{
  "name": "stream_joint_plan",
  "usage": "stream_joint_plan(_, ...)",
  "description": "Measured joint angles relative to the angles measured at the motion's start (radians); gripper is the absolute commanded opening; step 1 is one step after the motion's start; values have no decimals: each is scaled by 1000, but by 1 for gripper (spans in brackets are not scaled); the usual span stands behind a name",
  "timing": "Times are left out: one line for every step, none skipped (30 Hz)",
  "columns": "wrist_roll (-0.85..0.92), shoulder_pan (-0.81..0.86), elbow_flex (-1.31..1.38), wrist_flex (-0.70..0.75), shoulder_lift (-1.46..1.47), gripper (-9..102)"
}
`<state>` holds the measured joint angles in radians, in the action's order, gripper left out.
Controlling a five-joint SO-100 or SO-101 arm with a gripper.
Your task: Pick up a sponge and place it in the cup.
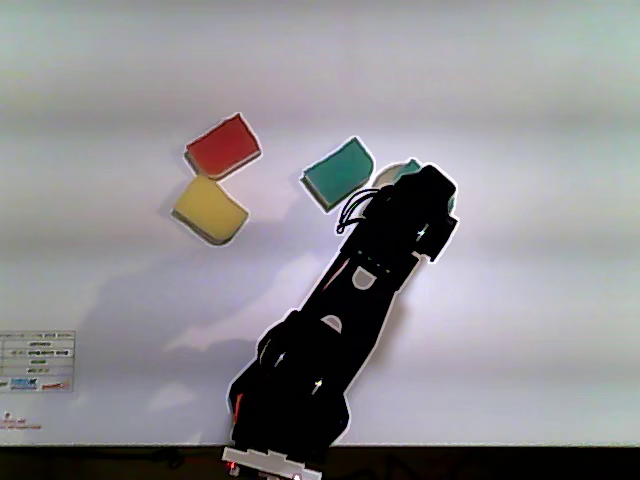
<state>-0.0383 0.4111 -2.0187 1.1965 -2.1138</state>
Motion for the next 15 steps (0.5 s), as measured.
stream_joint_plan(0,2,0,-3,5,0)
stream_joint_plan(2,9,0,-14,8,0)
stream_joint_plan(8,18,0,-29,17,0)
stream_joint_plan(18,28,-8,-38,21,0)
stream_joint_plan(18,28,-14,-46,23,0)
stream_joint_plan(18,28,-25,-55,23,0)
stream_joint_plan(20,20,-32,-64,23,0)
stream_joint_plan(18,18,-43,-80,25,0)
stream_joint_plan(20,18,-51,-87,25,0)
stream_joint_plan(20,25,-60,-101,25,0)
stream_joint_plan(21,29,-64,-104,25,0)
stream_joint_plan(21,31,-64,-106,25,1)
stream_joint_plan(21,28,-64,-106,25,3)
stream_joint_plan(21,21,-64,-106,25,3)
stream_joint_plan(21,18,-64,-106,25,4)
